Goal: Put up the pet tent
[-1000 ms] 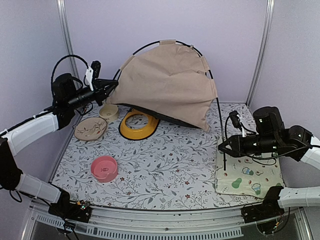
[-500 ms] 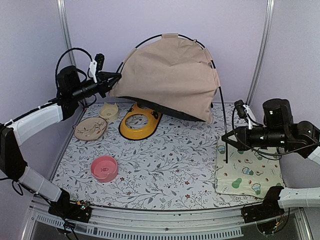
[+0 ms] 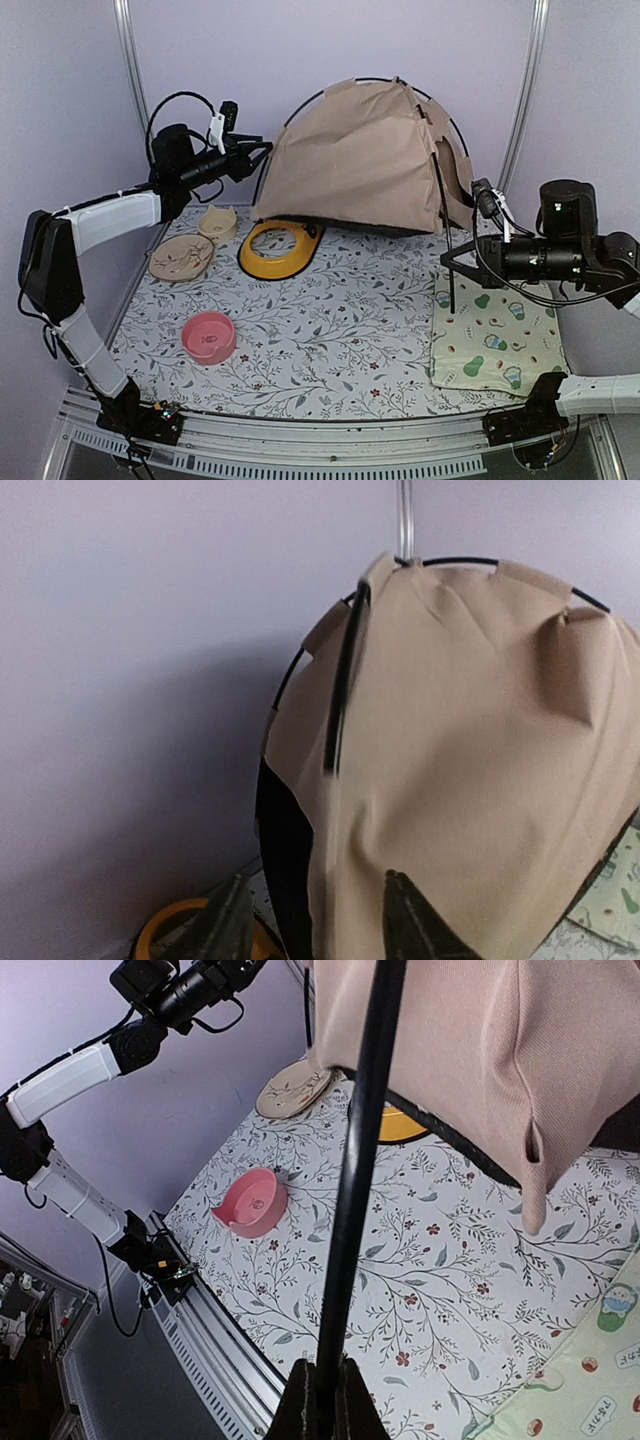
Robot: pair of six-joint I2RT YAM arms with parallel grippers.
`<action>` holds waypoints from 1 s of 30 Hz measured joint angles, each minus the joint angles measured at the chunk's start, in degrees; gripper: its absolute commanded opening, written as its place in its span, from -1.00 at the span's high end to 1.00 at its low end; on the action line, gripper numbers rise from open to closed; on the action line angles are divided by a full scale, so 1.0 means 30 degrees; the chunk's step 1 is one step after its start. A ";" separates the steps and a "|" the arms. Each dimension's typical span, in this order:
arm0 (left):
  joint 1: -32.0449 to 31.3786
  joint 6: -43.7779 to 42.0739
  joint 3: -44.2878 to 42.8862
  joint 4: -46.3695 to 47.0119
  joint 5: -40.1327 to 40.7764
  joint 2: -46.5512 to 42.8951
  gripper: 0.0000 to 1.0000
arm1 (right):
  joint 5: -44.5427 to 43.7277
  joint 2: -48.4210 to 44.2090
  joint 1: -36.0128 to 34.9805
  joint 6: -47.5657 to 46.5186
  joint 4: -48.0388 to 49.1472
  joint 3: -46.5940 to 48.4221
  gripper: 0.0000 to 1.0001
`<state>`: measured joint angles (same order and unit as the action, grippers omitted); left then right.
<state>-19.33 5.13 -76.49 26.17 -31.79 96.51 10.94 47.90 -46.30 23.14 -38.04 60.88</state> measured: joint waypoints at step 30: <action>-0.8437 0.3322 0.8786 0.1749 1.0040 -0.4036 -0.17 | 0.1013 0.5727 -0.0437 0.2229 0.6819 -0.0466 1.00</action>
<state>-44.64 15.09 -50.13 31.42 -1.67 84.40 13.98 65.08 -47.62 29.82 -17.58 59.48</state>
